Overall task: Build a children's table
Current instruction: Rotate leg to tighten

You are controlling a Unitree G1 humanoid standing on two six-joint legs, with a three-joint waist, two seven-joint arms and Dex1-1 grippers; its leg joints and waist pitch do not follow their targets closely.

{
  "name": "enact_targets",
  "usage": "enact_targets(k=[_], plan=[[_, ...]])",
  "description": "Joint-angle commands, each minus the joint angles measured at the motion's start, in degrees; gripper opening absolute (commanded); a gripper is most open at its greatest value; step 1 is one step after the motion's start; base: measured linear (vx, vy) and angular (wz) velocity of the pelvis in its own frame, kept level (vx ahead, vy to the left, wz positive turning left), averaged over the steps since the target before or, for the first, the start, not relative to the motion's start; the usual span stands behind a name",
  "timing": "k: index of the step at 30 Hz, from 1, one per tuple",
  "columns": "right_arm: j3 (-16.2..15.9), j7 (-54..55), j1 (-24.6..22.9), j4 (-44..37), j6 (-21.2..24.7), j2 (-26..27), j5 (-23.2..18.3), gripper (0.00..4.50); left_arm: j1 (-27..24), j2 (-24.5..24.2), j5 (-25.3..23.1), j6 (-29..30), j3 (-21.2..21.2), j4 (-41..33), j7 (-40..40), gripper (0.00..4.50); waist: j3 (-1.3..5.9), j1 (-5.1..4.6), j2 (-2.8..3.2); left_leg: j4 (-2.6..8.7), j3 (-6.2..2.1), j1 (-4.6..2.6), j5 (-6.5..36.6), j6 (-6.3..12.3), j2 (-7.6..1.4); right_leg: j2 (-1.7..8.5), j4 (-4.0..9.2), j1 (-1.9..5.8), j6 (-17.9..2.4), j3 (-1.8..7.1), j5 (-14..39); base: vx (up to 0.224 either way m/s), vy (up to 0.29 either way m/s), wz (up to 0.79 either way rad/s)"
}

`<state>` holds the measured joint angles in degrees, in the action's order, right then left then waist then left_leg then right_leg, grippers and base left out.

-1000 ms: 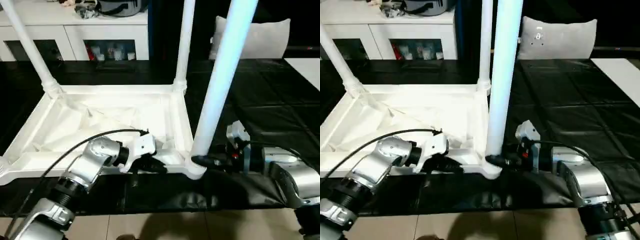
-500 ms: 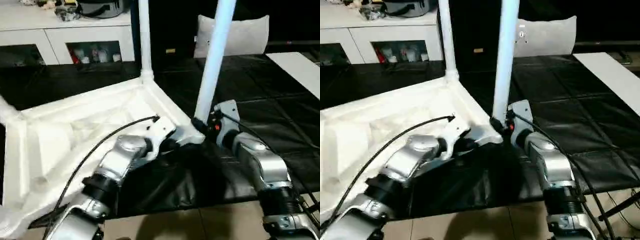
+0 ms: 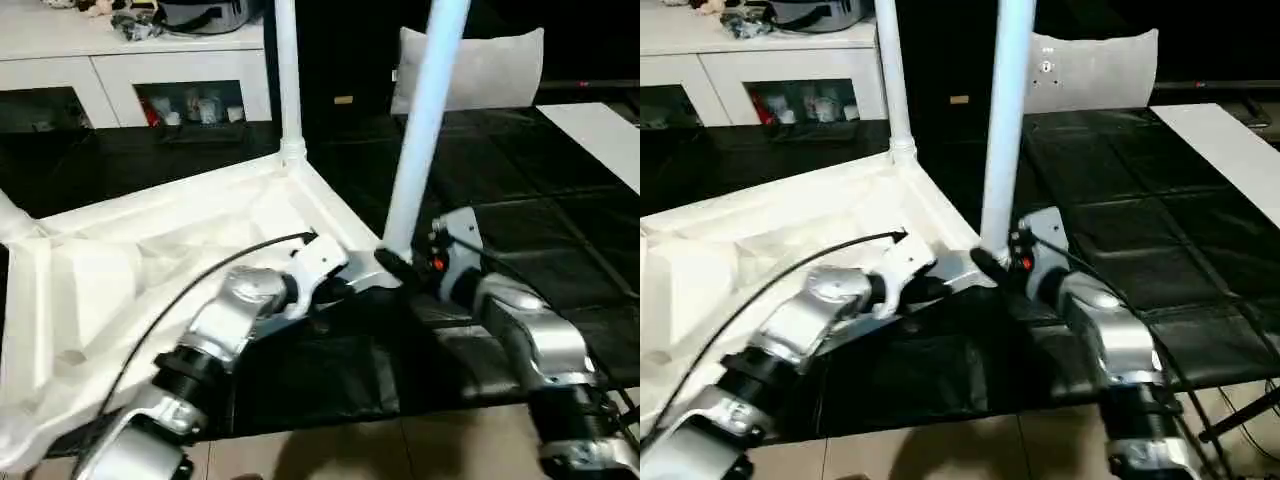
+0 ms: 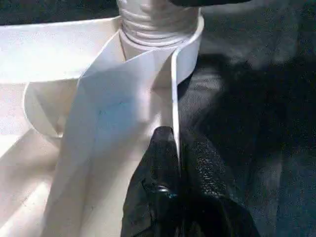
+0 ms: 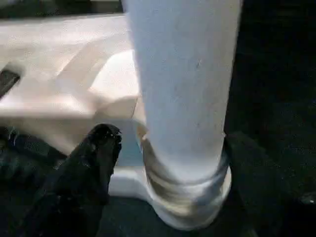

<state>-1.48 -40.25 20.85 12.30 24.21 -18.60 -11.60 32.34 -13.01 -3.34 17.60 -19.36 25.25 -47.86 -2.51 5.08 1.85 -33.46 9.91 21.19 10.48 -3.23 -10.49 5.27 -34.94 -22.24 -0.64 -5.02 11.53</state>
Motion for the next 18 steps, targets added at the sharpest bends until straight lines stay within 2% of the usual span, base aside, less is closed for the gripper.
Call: enact_targets(k=[1, 5, 9, 10, 13, 14, 15, 16, 18], plan=[[-2.8, -7.4, -1.0, -1.1, -2.4, -2.7, -0.2, 4.03, 0.3, -2.7, -0.9, -5.7, -1.9, -1.0, -4.9, 0.0, 3.45, 0.38, -0.55, 3.6, -0.78, -0.23, 9.4, 3.03, -2.54, 3.71, 4.43, 2.98, -10.6, 2.96, 8.1, 0.0, 0.0, 0.0], [-3.7, -14.6, -1.2, -1.2, -3.7, -7.0, -1.1, 4.03, -0.1, -5.6, -0.1, -10.3, -3.2, -0.7, -11.0, 0.0, 3.44, 0.45, -0.43, 3.55, -0.85, -0.17, 9.2, 3.56, -2.58, 3.66, 4.15, 2.95, -11.8, 2.83, 6.7, 0.0, 0.0, 0.0], [-4.6, -19.4, -1.4, -2.0, -4.1, -9.6, -2.1, 4.03, -0.6, -7.7, 0.8, -12.6, -4.2, -1.3, -15.7, 0.0, 3.41, 1.21, -0.24, 3.56, -0.72, -0.51, 10.2, 3.6, -2.91, 3.72, 4.13, 2.75, -12.6, 2.94, 7.4, 0.0, 0.0, 0.0], [-5.1, -22.7, -1.5, -3.1, -3.8, -11.0, -3.2, 3.86, -0.9, -9.1, 1.5, -14.4, -4.9, -1.5, -19.4, 0.0, 3.42, 1.55, -0.42, 3.6, -0.72, -0.56, 10.4, 3.56, -2.97, 3.76, 4.11, 2.72, -12.6, 2.92, 7.6, 0.0, 0.0, 0.0], [-5.9, -26.0, -1.7, -3.9, -4.2, -12.3, -4.0, 3.65, -0.9, -10.4, 1.9, -16.2, -5.7, -1.3, -22.5, 0.0, 3.55, 2.01, -0.29, 3.55, -0.74, -0.6, 9.6, 3.62, -3.13, 3.73, 3.72, 2.68, -12.9, 2.92, 6.1, 0.0, 0.0, 0.0], [-6.3, -27.4, -1.7, -3.9, -4.3, -12.6, -4.3, 3.49, -0.9, -10.7, 2.0, -16.9, -5.9, -1.0, -23.6, 0.0, 3.53, 2.32, -0.51, 3.54, -0.67, -0.6, 9.8, 3.71, -3.13, 3.87, 3.68, 2.69, -13.2, 2.98, 6.1, 0.0, 0.0, 0.0], [-6.7, -28.5, -1.7, -3.9, -4.2, -12.8, -4.5, 3.39, -0.8, -11.0, 2.0, -17.4, -6.1, -0.8, -24.5, 0.0, 3.47, 2.47, -0.5, 3.56, -0.64, -0.58, 10.3, 3.57, -3.12, 3.91, 3.82, 2.66, -13.0, 2.98, 7.2, 0.0, 0.0, 0.0], [-6.9, -29.5, -1.7, -3.9, -4.2, -13.0, -4.8, 3.3, -0.7, -11.3, 2.0, -18.0, -6.2, -0.6, -25.2, 0.0, 3.46, 2.53, -0.83, 3.58, -0.6, -0.58, 10.2, 3.51, -3.14, 3.94, 3.85, 2.69, -12.9, 3.0, 7.6, 0.0, 0.0, 0.0], [-7.0, -30.4, -1.6, -4.1, -3.6, -13.0, -5.5, 3.12, -0.7, -11.4, 2.2, -18.4, -6.2, -0.4, -26.0, 0.0, 3.45, 2.93, -0.72, 3.58, -0.61, -0.68, 10.3, 3.27, -3.19, 4.04, 3.88, 2.57, -12.6, 3.05, 8.9, 0.0, 0.0, 0.0]])
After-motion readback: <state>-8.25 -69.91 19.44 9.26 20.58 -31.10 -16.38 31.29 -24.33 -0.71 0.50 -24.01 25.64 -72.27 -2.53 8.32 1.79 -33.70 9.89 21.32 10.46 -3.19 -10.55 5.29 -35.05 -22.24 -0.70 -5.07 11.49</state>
